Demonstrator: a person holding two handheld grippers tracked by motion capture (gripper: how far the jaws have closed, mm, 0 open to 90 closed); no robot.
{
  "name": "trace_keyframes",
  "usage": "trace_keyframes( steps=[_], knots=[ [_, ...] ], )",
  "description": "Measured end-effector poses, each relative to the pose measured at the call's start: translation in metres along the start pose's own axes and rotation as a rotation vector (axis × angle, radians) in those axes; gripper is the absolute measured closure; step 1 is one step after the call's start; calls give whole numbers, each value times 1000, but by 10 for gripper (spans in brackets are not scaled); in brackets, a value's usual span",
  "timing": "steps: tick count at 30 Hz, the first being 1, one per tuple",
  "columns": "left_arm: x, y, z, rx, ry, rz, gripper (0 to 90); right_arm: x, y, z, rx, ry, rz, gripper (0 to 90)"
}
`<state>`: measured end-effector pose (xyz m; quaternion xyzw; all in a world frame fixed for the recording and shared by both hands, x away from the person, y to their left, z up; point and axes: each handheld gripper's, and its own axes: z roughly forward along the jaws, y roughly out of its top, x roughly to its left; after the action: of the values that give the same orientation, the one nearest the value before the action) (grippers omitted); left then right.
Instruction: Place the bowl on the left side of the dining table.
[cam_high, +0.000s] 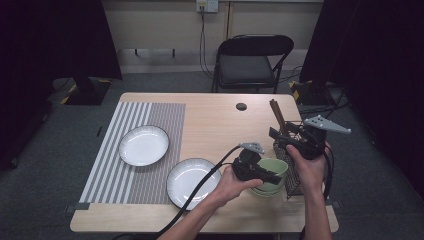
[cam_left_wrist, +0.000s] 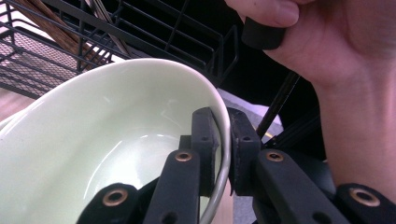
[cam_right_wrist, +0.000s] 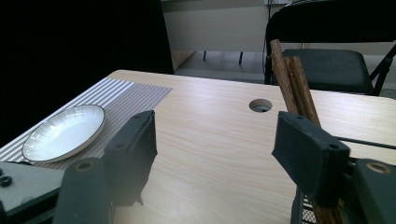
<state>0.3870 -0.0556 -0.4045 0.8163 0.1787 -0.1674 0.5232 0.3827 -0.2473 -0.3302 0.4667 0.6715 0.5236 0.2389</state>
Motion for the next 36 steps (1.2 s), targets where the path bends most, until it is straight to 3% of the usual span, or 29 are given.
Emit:
trace_keyframes(
  steps=[6, 15, 18, 21, 26, 30, 32, 36],
  knots=[
    [6, 1, -3, -11, -36, -29, 831, -1, -1, 1, 5, -4, 2, 297],
    [3, 0, -2, -11, -19, 1, 824, 0, -1, 1, -1, -7, 0, 297],
    [1, 0, -2, -2, 0, 20, 786, 0, -1, 1, -2, -11, 4, 297],
    [0, -1, -2, 19, 25, 29, 760, -1, 0, 1, -2, -12, 6, 302],
    [-7, -1, 4, 95, 97, 101, 680, -4, 0, -1, -6, -15, 8, 309],
    [-9, 2, 4, 141, 117, 139, 660, -5, 1, -3, -11, -16, 9, 309],
    [-9, 3, 4, 150, 113, 154, 687, -6, 1, -3, -11, -17, 11, 308],
    [-14, 9, 9, 216, 114, 202, 733, -7, 1, -3, -14, -22, 14, 307]
  ],
)
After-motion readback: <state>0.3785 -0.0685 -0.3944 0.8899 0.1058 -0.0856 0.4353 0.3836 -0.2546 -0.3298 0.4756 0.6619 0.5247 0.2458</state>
